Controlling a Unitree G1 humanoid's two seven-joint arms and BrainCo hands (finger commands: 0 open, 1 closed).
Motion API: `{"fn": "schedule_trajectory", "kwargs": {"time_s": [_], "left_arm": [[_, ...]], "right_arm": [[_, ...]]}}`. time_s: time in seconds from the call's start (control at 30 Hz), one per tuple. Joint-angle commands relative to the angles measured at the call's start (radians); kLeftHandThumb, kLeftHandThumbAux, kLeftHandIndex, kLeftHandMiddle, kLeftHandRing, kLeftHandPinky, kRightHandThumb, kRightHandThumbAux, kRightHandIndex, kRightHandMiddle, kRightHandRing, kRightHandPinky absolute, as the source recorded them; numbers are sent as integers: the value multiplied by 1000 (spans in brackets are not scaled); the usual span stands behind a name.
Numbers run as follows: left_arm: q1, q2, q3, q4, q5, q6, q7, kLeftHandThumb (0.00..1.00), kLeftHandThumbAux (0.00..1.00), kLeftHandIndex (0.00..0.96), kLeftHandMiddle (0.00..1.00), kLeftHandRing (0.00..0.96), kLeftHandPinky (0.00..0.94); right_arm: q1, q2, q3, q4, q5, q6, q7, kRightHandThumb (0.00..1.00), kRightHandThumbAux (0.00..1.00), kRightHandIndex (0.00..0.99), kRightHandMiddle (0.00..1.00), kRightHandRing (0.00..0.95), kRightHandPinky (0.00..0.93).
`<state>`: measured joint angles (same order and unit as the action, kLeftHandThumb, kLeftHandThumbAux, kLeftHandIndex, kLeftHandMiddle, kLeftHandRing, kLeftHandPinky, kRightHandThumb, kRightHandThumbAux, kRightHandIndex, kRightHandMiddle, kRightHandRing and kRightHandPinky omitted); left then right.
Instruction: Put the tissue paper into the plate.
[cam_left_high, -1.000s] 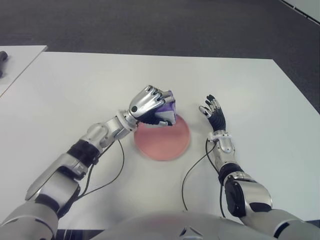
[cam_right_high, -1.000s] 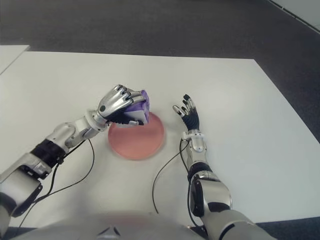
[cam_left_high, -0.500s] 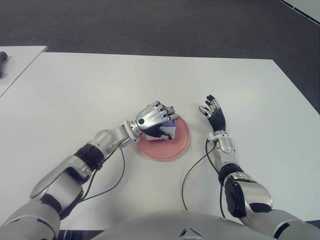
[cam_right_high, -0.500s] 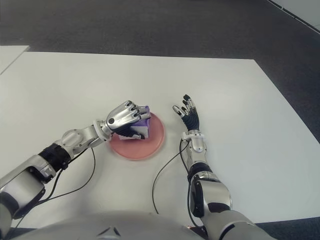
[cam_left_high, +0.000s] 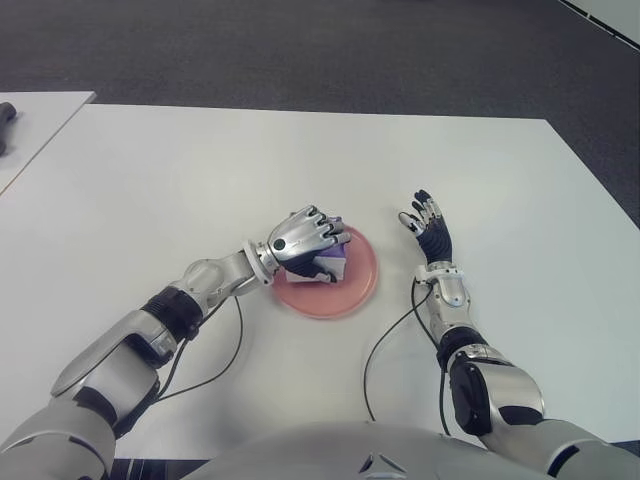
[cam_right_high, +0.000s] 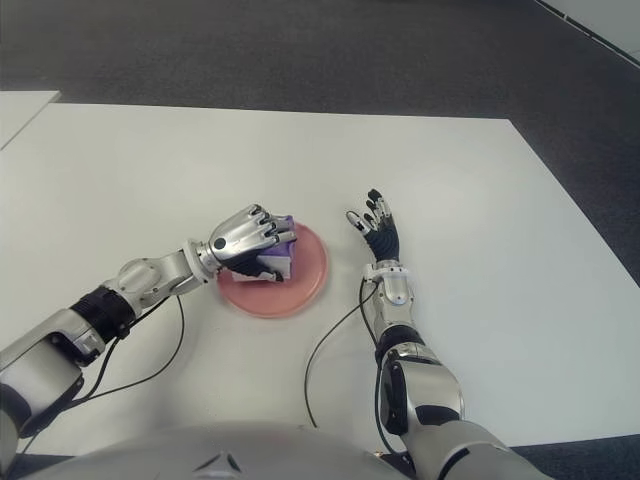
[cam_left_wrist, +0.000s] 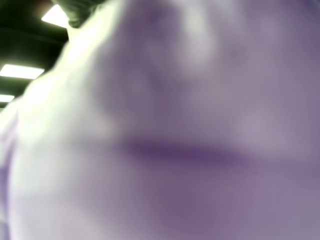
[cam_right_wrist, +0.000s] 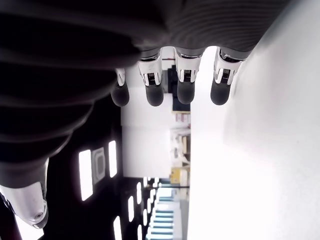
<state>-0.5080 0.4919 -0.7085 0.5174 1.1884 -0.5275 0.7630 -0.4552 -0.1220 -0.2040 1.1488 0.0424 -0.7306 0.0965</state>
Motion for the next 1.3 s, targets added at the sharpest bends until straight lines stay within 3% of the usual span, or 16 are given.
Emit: {"fn": "schedule_trajectory", "kwargs": {"time_s": [0.03,0.27,0.33,0.37,0.47,0.5,0.53,0.63,0.73,0.83,0.97,1.3], "left_arm": [[-3,6,-19,25,13,-6,12,853,665,402,540,820,801],[0,5,-14,34,-44,-70,-11,852,666,402,537,811,774],[2,5,-4,27,-70,-90,-25,854,662,425,581,781,739],[9,13,18,-8,-142,-117,-98,854,661,428,588,777,734],[44,26,58,-99,-406,-156,-387,739,693,426,621,661,611],[54,25,61,-113,-469,-153,-460,536,639,407,516,525,487],[62,25,64,-123,-507,-149,-506,402,606,394,448,437,407],[84,36,69,-182,-645,-110,-663,217,554,345,299,258,242],[115,67,76,-302,-838,5,-872,92,509,220,186,138,113],[125,64,88,-326,-888,50,-946,30,476,115,107,61,38],[149,54,109,-359,-941,117,-1012,6,439,26,26,13,7],[198,8,184,-434,-1059,254,-1159,0,445,0,0,0,0]], "right_arm": [[57,21,3,43,3,43,-5,48,587,0,0,0,0],[57,23,5,43,1,43,-8,48,587,0,0,0,0],[57,23,5,43,2,43,-8,48,587,0,0,0,0],[57,23,5,43,2,43,-8,48,587,0,0,0,0],[56,23,5,43,2,43,-8,48,587,0,0,0,0],[56,23,5,43,2,44,-8,48,587,0,0,0,0],[56,23,5,43,2,44,-8,48,587,0,0,0,0],[56,23,6,43,2,44,-9,48,587,0,0,0,0],[56,24,6,43,1,44,-9,48,587,0,0,0,0],[56,24,6,42,1,44,-9,48,587,0,0,0,0],[56,22,5,42,2,45,-8,48,587,0,0,0,0],[55,20,4,43,4,44,-5,48,587,0,0,0,0]]}}
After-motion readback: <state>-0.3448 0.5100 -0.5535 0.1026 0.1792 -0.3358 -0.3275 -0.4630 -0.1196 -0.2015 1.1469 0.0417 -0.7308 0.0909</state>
